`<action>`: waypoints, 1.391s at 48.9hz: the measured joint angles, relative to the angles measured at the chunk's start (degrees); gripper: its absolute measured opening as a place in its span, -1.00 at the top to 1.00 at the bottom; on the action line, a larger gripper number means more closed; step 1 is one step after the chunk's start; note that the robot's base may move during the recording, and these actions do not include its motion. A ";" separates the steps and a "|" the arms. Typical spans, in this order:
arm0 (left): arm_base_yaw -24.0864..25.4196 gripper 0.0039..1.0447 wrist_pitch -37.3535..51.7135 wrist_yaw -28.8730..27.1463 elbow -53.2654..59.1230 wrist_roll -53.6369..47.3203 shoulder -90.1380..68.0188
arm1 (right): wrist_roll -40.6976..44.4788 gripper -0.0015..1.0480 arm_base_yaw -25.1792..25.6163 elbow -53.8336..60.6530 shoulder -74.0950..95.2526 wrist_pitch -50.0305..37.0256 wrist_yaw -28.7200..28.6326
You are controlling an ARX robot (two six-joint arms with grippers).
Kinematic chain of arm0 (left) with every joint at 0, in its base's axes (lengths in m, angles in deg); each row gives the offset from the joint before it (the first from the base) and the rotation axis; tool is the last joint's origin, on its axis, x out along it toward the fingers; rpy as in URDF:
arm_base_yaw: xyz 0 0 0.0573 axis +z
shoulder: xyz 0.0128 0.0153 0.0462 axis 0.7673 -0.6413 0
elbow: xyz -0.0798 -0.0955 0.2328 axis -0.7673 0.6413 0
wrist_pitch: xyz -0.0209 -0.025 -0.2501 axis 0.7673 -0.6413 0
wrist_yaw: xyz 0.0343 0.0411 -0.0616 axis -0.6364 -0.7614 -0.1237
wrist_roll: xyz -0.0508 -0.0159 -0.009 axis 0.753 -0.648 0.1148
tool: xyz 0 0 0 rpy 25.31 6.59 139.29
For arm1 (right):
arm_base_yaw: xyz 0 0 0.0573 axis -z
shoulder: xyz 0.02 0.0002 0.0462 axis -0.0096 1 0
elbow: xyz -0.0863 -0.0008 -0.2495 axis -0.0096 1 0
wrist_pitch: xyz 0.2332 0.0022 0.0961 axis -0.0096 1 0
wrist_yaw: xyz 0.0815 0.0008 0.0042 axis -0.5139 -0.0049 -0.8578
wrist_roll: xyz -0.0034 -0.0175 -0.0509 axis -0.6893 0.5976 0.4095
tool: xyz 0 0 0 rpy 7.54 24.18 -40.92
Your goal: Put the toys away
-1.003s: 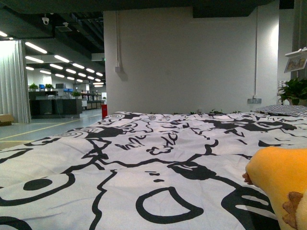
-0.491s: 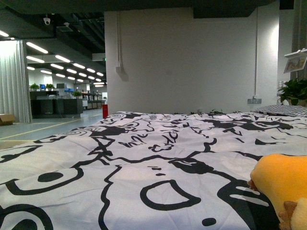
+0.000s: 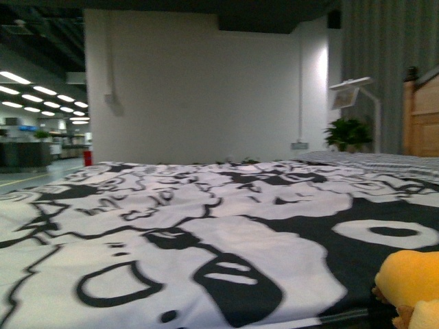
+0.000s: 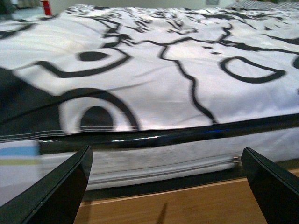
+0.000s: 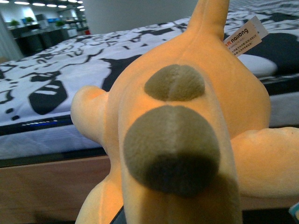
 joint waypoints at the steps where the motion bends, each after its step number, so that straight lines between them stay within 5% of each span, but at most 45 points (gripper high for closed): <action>1: 0.00 -0.89 0.00 -0.04 0.00 0.00 -0.02 | -0.02 0.85 0.02 0.00 0.00 0.00 -0.02; 68: -0.07 -0.89 0.00 0.33 0.00 -0.02 -0.04 | -0.17 0.85 0.22 0.22 0.00 0.02 0.50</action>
